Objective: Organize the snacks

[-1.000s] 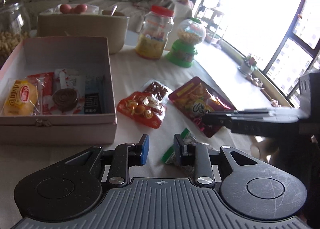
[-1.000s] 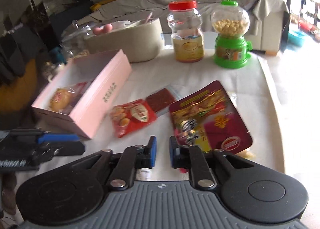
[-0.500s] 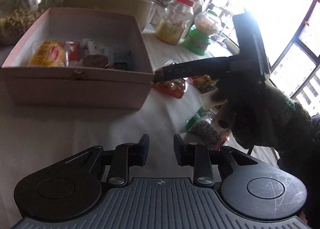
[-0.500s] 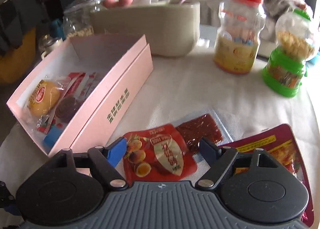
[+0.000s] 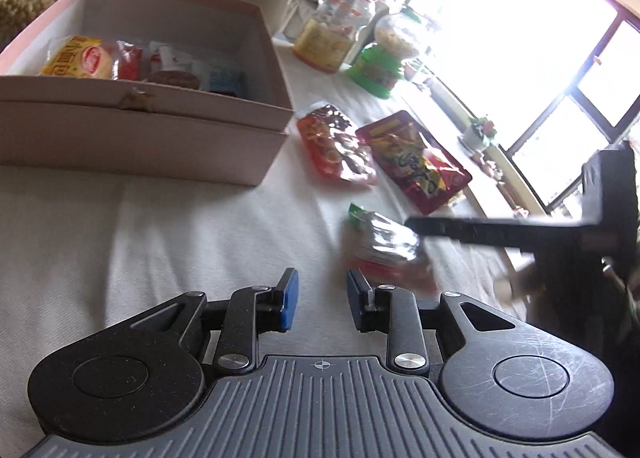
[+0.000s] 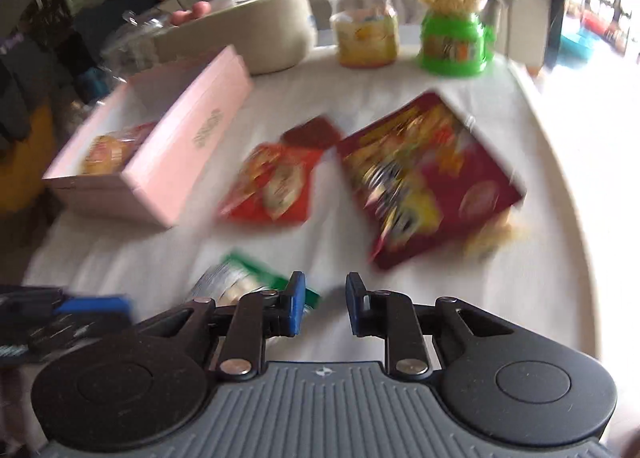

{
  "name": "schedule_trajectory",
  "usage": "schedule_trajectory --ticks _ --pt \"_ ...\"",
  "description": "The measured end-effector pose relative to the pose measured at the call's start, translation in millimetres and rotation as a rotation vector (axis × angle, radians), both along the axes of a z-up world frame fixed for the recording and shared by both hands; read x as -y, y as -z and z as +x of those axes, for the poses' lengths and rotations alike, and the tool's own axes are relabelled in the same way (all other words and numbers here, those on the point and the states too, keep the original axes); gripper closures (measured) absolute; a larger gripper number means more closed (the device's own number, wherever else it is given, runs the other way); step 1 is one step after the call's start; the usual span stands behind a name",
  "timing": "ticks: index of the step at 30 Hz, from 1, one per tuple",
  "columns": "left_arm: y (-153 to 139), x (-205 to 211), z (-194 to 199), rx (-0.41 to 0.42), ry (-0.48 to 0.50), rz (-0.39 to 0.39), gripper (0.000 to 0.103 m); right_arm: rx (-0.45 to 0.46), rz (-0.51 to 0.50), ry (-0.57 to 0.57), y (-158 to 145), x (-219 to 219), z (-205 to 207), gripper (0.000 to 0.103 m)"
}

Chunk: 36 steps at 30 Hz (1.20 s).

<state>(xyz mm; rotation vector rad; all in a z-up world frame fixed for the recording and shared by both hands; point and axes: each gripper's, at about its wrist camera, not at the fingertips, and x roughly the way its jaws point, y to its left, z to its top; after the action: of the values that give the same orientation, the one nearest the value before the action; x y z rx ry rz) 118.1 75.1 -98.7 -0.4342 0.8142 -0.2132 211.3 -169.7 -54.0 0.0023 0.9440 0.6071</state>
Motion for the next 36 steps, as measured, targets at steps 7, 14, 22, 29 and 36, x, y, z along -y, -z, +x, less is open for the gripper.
schedule_trajectory --ticks 7,14,22,29,36 --pt "-13.6 21.8 -5.3 0.042 0.068 0.072 0.072 0.137 0.065 0.046 -15.8 10.3 -45.6 0.079" --pt "-21.2 46.3 -1.0 0.059 0.145 0.104 0.072 0.266 -0.03 0.136 -17.4 26.4 -58.8 0.052" --pt "-47.4 58.0 64.3 0.162 0.147 0.225 0.072 0.16 0.096 0.034 -6.0 34.9 -76.7 0.031" --pt "-47.0 77.6 159.8 0.094 0.088 0.46 0.072 0.188 0.026 0.014 11.8 23.2 -94.5 0.03" --pt "-19.7 79.8 191.2 0.003 0.121 0.497 0.072 0.202 0.073 0.072 13.7 40.2 -98.0 0.03"
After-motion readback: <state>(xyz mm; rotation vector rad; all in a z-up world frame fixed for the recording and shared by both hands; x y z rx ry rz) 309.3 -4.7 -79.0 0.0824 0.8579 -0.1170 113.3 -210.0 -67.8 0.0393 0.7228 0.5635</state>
